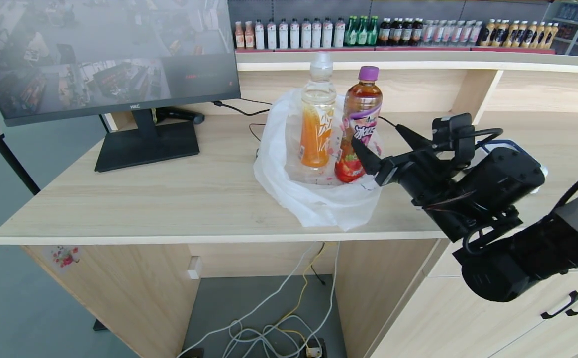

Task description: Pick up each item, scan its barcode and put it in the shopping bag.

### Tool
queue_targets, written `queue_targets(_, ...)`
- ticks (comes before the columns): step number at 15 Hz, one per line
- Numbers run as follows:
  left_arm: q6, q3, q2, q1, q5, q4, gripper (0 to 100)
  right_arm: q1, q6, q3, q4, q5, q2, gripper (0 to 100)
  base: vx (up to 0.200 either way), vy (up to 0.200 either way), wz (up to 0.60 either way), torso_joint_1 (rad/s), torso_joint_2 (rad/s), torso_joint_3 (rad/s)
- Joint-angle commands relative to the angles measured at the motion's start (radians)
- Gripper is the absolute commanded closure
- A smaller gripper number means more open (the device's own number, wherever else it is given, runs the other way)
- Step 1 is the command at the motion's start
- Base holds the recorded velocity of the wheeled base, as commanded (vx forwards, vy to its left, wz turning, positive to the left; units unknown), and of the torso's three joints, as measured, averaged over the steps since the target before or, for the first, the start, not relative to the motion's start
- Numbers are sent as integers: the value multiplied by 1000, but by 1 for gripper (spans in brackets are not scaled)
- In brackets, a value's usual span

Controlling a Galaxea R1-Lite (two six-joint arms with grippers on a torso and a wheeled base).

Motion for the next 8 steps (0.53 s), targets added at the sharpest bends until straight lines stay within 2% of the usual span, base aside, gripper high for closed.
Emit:
queue_targets(1, 0, 0, 0, 2, 0, 0, 0, -17, 0, 177, -1, -9, -209, 0, 0, 0, 0, 0, 0, 0)
queue_targets(3, 0, 0, 0, 0, 0, 0, 0, -50, 0, 315, -1, -10, -336, 0, 0, 0, 0, 0, 0, 0)
queue_targets(4, 0, 0, 0, 0, 0, 0, 0, -84, 2, 473, -1, -9, -468, 0, 0, 0, 0, 0, 0, 0)
queue_targets(7, 0, 0, 0, 0, 0, 0, 0, -100, 5, 836, -1, -6, -778, 0, 0, 0, 0, 0, 0, 0)
queue_targets(8, 0, 0, 0, 0, 0, 0, 0, -112, 12, 836, 92, -15, -877, 0, 0, 0, 0, 0, 0, 0)
